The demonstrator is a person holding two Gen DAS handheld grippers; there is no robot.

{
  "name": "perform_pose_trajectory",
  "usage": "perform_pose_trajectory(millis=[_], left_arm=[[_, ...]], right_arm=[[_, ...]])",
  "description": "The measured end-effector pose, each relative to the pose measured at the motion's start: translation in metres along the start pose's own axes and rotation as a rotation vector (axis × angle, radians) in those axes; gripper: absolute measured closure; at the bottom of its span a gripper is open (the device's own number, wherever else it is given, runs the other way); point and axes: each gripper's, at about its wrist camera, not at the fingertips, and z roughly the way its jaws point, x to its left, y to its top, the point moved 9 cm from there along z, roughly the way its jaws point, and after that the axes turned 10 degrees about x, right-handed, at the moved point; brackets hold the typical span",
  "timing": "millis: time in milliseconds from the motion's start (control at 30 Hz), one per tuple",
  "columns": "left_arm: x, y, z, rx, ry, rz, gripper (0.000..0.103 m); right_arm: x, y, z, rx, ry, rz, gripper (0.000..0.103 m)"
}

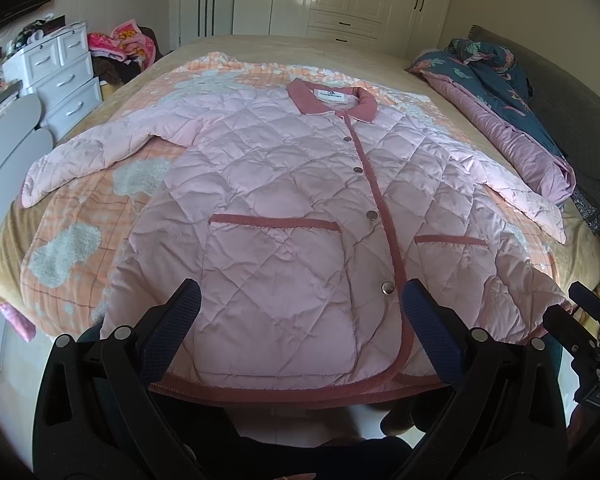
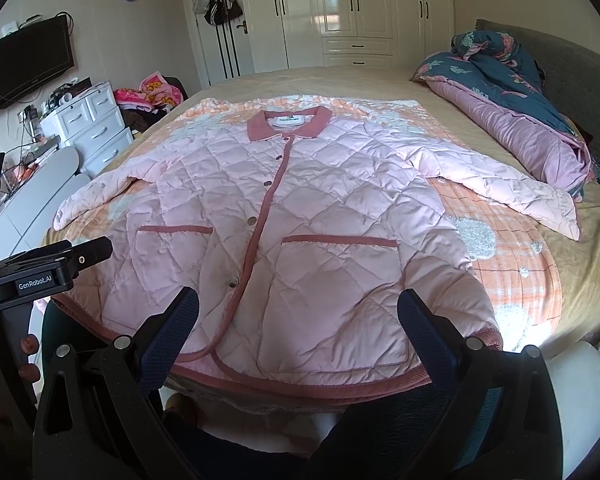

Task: Fold large clothes

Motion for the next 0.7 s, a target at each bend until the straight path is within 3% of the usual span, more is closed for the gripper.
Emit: perform_pose_trajectory(millis=[700], left_arm=[[-0.0005, -0.0009, 0.0008, -0.002, 0.001, -0.001, 0.008]], right_arm=[[-0.0012, 0.0018, -0.001, -0.002, 0.007, -0.001, 0.004]])
